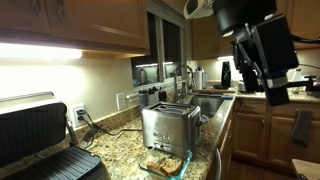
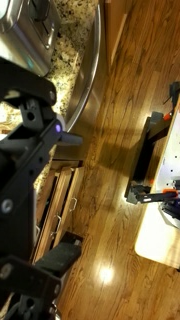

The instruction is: Place one slice of bread in the left slot of the toaster

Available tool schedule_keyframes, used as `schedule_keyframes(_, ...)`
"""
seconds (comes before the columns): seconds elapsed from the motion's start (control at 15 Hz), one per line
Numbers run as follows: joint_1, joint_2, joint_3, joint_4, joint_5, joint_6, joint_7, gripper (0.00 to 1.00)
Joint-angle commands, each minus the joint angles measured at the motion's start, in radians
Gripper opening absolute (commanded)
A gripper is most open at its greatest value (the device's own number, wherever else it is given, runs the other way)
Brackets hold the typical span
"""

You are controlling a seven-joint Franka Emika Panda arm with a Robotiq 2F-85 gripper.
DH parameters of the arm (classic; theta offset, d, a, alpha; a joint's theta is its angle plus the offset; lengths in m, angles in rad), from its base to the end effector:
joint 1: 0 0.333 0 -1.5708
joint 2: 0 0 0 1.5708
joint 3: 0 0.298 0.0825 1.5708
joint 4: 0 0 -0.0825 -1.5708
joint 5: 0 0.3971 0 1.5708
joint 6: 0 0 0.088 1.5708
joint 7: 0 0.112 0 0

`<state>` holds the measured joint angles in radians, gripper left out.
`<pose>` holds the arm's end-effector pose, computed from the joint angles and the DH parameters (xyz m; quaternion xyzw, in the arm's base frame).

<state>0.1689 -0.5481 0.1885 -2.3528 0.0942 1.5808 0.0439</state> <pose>0.3539 0.1483 0.4855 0.9848 0.1303 -0.1127 0.0232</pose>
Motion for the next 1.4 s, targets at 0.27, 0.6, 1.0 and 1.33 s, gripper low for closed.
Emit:
schedule_keyframes(0.27,-0.014,0.103,0.002,0.020,-0.066,0.087,0.019,1.00)
schedule_keyframes(0.6,-0.021,0.183,-0.005,0.041,-0.109,0.165,0.023,1.00)
schedule_keyframes(1.0,-0.033,0.285,-0.013,0.089,-0.131,0.219,0.027,1.00)
schedule_keyframes(1.33,-0.035,0.369,-0.021,0.141,-0.137,0.247,0.028,1.00)
